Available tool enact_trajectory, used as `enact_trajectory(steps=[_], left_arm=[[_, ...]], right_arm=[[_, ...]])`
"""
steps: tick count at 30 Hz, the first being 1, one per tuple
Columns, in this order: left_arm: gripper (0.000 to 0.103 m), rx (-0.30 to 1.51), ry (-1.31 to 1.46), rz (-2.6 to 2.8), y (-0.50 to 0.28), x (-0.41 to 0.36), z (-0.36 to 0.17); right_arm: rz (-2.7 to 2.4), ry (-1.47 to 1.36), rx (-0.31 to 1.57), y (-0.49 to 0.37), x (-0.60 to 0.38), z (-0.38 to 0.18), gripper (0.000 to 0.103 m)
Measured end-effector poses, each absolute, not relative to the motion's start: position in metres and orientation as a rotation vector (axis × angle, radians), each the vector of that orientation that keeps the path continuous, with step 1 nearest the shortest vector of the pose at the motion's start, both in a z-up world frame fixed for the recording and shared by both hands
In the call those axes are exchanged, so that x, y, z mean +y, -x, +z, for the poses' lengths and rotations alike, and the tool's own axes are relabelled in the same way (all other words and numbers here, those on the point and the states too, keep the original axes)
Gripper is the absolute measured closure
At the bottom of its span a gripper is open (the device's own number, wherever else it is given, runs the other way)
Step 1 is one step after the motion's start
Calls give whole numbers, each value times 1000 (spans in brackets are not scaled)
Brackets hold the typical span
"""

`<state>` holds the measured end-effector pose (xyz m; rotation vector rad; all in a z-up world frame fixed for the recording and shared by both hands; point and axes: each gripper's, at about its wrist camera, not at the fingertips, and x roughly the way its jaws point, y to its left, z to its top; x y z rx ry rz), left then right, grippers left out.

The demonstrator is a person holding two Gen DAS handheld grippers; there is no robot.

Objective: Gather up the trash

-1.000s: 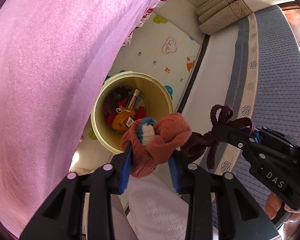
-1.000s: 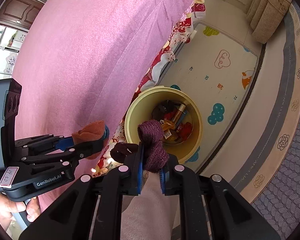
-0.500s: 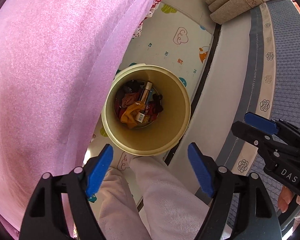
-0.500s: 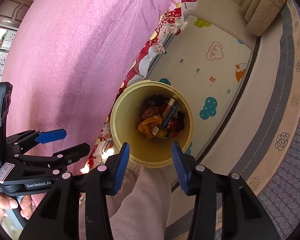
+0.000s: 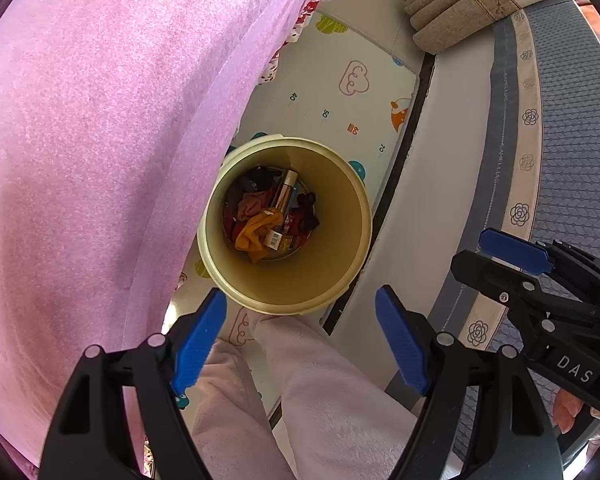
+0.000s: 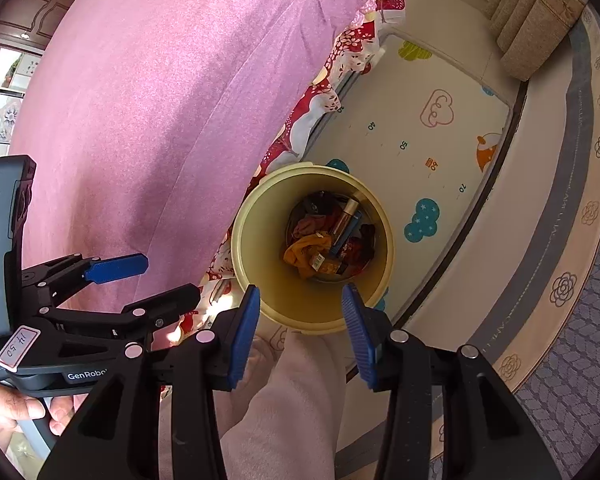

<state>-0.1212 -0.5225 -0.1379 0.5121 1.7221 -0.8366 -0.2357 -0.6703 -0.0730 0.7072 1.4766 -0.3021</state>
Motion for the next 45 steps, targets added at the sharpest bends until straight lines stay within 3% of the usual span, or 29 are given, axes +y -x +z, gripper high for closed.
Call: enact_trajectory(steps=[16, 34, 43, 45], left_arm=[[27, 1689, -334, -820, 98, -456, -113], [27, 1551, -26, -472, 24, -208, -47], [17, 1343, 27, -308, 25, -93, 29], [12, 1297, 56, -261, 25, -75, 44]], right_arm=[[-237, -554, 1508, 190, -604, -40, 61], [129, -287, 1448, 49, -383, 19, 61], [277, -131, 1315, 26, -282, 71, 59], [281, -114, 1262, 26, -271, 82, 54]])
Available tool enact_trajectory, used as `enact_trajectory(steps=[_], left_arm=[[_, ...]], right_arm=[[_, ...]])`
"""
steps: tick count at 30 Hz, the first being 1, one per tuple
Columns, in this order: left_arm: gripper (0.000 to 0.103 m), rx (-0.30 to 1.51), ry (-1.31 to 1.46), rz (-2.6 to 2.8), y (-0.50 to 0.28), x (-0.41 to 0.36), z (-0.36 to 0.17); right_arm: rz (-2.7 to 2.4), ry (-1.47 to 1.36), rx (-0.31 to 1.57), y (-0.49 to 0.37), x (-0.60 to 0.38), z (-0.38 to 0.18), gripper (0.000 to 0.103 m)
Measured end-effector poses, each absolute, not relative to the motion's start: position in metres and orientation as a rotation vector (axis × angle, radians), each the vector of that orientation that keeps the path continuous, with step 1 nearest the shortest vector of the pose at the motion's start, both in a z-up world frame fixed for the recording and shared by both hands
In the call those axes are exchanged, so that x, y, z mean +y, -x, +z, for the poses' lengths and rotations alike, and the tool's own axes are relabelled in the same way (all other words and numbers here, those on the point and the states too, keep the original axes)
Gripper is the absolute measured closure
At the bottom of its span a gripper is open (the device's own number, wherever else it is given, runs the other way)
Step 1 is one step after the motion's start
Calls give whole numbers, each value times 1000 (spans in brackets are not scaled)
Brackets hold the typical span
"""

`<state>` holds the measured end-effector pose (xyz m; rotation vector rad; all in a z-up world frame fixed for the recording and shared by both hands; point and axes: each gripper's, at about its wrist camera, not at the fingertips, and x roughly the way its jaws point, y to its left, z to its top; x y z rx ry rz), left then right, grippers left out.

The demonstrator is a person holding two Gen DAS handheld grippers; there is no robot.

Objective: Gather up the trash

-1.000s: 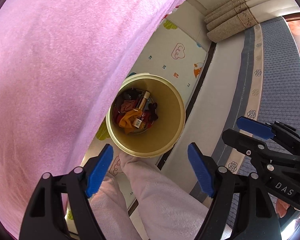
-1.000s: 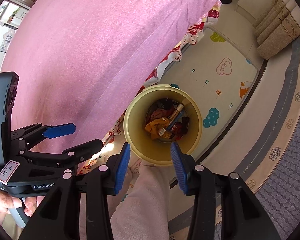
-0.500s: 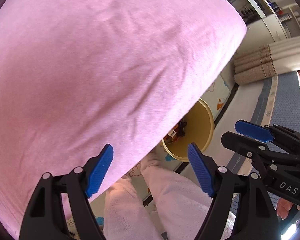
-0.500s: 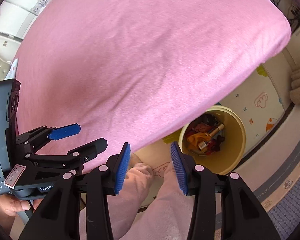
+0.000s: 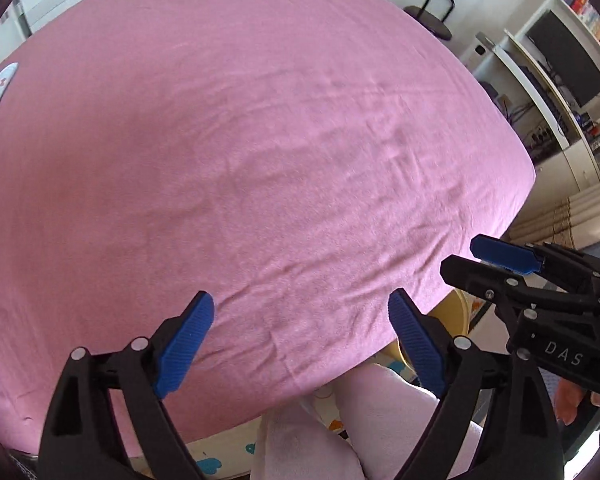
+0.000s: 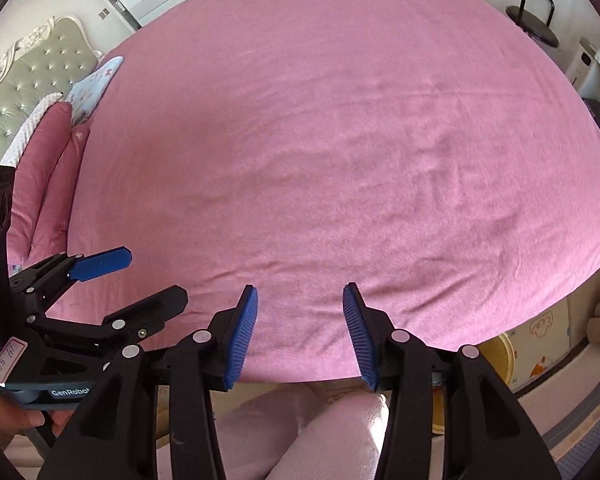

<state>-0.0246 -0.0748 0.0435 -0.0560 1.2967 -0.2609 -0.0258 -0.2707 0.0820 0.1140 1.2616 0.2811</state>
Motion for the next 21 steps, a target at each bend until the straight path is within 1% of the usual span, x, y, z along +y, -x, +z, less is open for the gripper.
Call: enact_trajectory(steps=[1, 2, 3, 5, 7, 8, 9, 21], left_arm=[[11, 1269, 68, -237, 26, -67, 51], [10, 1243, 76, -213, 27, -61, 58], [9, 1220, 81, -191, 30, -58, 64], [9, 1187, 92, -152, 34, -50, 73], [8, 1165, 124, -118, 38, -44, 80], [6, 1161, 144, -102, 39, -41, 82], [5, 1158, 161, -88, 42, -39, 84], [4, 1054, 267, 49, 54, -35, 110]], right_arm=[[279, -106, 1232, 25, -267, 88, 50], [279, -97, 1205, 25, -263, 95, 48], [280, -87, 1179, 25, -261, 100, 43], [270, -60, 1128, 24, -259, 108, 37], [274, -41, 1103, 22, -263, 115, 28], [282, -35, 1100, 21, -264, 117, 26], [291, -30, 1101, 19, -265, 118, 25], [386, 60, 1028, -4, -271, 147, 25]])
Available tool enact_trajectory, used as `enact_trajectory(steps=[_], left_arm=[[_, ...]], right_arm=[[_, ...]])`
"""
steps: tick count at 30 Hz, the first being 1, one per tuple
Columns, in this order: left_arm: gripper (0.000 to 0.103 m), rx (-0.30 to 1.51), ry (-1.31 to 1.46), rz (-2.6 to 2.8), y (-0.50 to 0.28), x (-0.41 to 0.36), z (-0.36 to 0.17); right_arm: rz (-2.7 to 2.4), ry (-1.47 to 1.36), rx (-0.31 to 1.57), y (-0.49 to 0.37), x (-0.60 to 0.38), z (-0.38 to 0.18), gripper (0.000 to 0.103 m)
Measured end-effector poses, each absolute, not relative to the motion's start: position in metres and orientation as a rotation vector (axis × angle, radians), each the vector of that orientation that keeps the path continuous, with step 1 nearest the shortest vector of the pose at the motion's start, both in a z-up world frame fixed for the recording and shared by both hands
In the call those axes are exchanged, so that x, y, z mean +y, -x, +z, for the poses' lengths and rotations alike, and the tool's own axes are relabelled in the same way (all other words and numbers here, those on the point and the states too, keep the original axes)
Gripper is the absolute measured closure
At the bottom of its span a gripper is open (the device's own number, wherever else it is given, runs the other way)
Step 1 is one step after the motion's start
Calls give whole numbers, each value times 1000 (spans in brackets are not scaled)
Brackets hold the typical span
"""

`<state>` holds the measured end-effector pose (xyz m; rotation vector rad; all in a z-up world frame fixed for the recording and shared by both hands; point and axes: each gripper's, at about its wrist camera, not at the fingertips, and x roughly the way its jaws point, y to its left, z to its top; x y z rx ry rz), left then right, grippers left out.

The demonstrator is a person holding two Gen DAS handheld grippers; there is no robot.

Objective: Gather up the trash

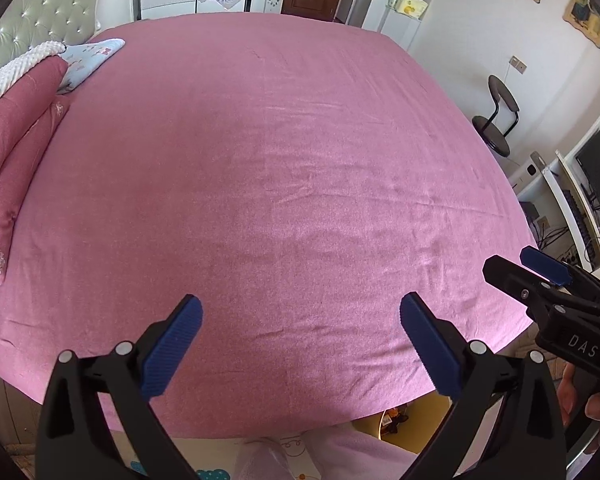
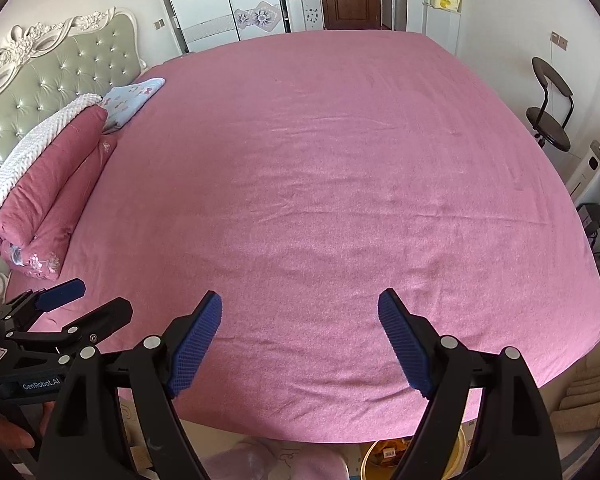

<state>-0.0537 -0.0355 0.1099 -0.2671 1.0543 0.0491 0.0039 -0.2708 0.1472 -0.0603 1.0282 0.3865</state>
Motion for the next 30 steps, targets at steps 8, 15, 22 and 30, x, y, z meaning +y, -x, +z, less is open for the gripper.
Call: enact_trajectory(steps=[8, 15, 22, 30], left_arm=[[4, 993, 243, 81, 49, -34, 128], [4, 974, 250, 111, 40, -29, 136], [4, 933, 187, 131, 29, -34, 149], [4, 934, 224, 148, 20, -28, 152]], right_arm=[[406, 71, 1001, -13, -275, 154, 22], [415, 61, 1010, -23, -284, 154, 21], [418, 58, 1005, -27, -285, 156, 20], [415, 66, 1010, -29, -285, 154, 20]])
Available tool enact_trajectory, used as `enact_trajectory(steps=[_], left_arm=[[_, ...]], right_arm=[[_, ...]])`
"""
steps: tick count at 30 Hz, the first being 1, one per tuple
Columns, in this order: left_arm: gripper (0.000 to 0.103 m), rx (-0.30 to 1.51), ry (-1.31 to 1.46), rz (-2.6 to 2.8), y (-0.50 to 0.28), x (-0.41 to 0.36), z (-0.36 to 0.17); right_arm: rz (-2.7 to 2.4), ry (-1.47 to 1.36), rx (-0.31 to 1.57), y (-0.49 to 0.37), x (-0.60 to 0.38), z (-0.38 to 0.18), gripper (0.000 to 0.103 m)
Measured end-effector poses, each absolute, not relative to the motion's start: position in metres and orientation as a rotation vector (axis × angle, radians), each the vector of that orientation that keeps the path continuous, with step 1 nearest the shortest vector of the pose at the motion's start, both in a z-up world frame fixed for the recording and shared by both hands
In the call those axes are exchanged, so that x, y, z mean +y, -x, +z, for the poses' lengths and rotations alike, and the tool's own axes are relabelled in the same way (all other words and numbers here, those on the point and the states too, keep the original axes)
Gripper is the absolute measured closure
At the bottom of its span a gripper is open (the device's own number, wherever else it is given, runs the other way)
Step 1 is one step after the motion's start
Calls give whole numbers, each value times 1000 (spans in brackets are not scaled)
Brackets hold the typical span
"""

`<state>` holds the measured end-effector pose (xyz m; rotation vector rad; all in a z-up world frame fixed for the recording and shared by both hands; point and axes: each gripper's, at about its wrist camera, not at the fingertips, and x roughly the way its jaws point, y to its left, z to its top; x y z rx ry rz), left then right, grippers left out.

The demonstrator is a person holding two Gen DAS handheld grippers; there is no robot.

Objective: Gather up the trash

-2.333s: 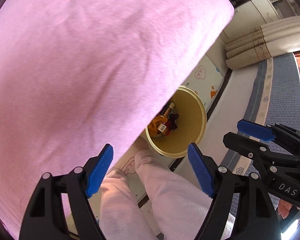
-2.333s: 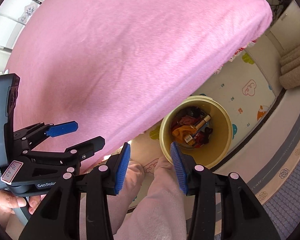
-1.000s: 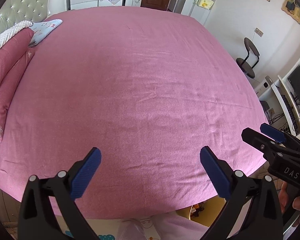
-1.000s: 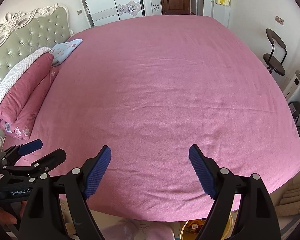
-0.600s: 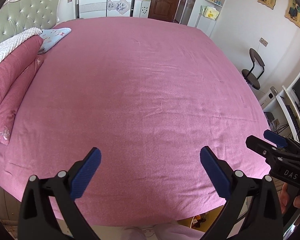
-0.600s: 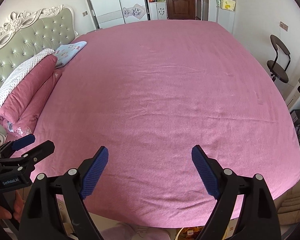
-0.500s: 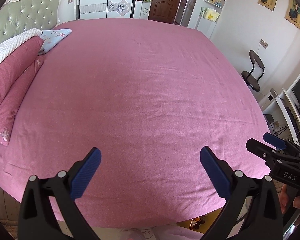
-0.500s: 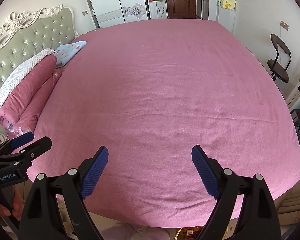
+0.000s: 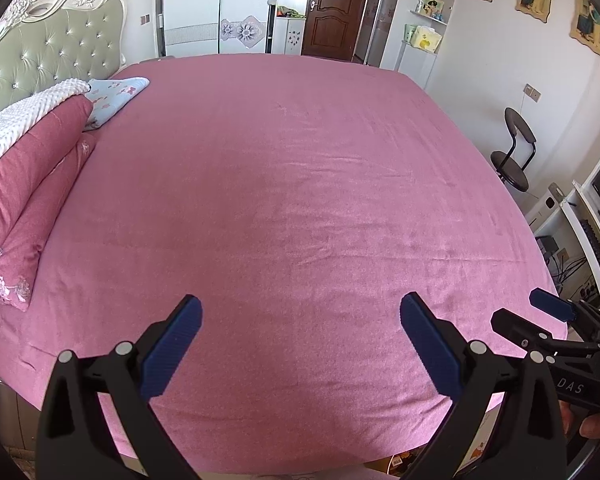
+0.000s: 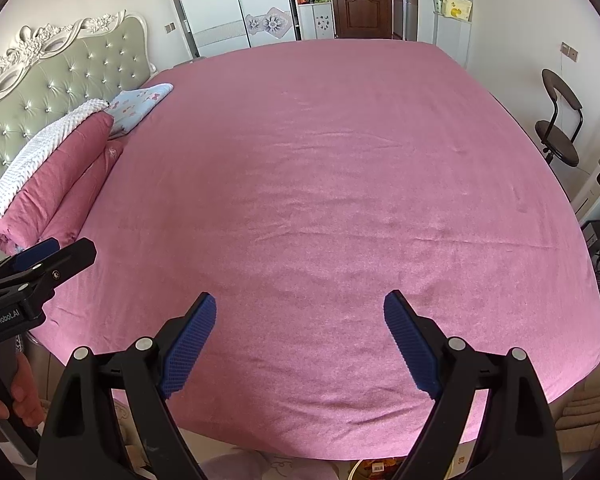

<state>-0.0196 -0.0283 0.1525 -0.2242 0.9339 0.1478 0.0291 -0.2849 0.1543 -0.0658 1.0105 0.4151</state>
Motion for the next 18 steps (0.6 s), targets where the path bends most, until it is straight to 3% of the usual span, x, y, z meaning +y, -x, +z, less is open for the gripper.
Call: enact_trajectory(steps=[18], left_arm=[[4, 918, 225, 189, 6, -15, 160]], right_arm=[[389, 56, 1020, -40, -288, 150, 20]])
